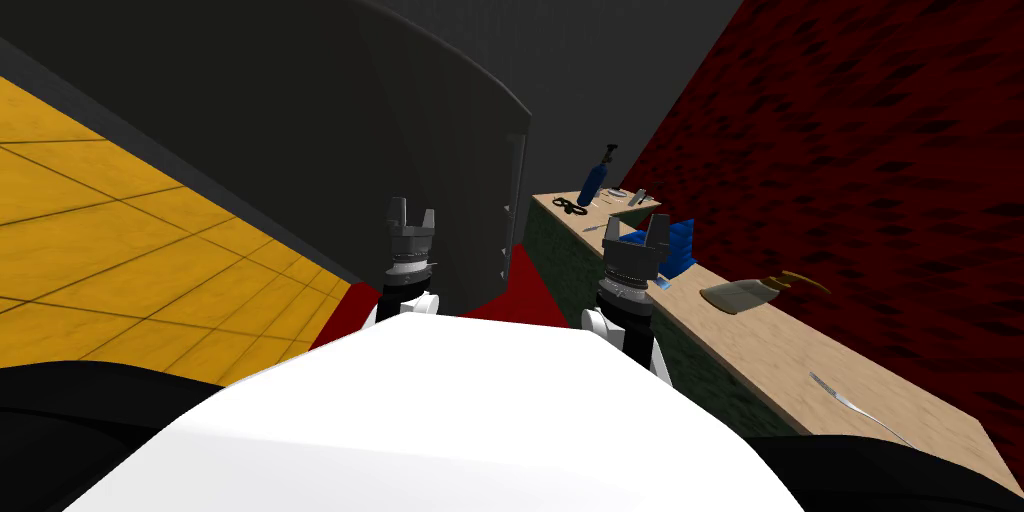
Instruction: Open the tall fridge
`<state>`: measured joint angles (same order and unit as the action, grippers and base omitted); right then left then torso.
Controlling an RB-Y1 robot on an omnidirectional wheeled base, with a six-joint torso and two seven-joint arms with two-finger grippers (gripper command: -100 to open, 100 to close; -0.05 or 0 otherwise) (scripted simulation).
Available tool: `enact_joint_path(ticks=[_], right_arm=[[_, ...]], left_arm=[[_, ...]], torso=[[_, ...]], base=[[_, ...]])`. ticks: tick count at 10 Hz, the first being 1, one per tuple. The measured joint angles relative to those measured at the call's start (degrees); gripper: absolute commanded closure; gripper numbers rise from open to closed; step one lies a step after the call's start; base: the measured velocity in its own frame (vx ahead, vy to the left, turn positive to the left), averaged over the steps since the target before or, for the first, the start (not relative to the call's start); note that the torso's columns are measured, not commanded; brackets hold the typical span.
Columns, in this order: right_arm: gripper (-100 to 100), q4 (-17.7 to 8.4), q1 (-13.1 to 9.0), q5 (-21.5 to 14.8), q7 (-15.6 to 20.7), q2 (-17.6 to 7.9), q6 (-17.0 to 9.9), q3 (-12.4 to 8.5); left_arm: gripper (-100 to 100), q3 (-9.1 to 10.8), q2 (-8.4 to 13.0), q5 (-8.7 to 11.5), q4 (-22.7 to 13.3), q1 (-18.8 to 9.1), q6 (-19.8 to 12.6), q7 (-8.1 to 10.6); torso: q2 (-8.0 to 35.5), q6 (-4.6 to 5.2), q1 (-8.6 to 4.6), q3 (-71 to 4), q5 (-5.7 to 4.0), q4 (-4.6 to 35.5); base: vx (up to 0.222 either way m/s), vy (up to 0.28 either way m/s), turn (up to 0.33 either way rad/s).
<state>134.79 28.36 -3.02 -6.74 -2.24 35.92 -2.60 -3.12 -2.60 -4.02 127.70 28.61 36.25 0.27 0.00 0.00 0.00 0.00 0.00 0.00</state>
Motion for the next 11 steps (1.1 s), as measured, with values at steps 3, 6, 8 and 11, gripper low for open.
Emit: enact_joint_path(ticks=[3,6,8,11], right_arm=[[0,0.01,0.0,0.0,0.0,0.0,0.0,0.0],[0,0.01,0.0,0.0,0.0,0.0,0.0,0.0],[0,0.02,0.0,0.0,0.0,0.0,0.0,0.0],[0,0.0,0.0,0.0,0.0,0.0,0.0,0.0]], left_arm=[[0,0.0,0.0,0.0,0.01,0.0,0.0,0.0],[0,0.0,0.0,0.0,0.01,0.0,0.0,0.0],[0,0.0,0.0,0.0,0.02,0.0,0.0,0.0],[-100,0.15,1.43,0.04,0.06,0.0,-0.27,0.12]], torso=[[10.03,0.0,0.0,-20.14,0.0,10.06],[22.69,0.0,0.0,-45.36,0.0,22.68],[31.16,0.0,0.0,-62.27,0.0,31.14],[41.55,0.0,0.0,-83.14,0.0,41.49]], base=[[0.0,0.0,0.0],[0.0,0.0,0.0],[0.0,0.0,0.0],[0.003,-0.006,-0.017]])
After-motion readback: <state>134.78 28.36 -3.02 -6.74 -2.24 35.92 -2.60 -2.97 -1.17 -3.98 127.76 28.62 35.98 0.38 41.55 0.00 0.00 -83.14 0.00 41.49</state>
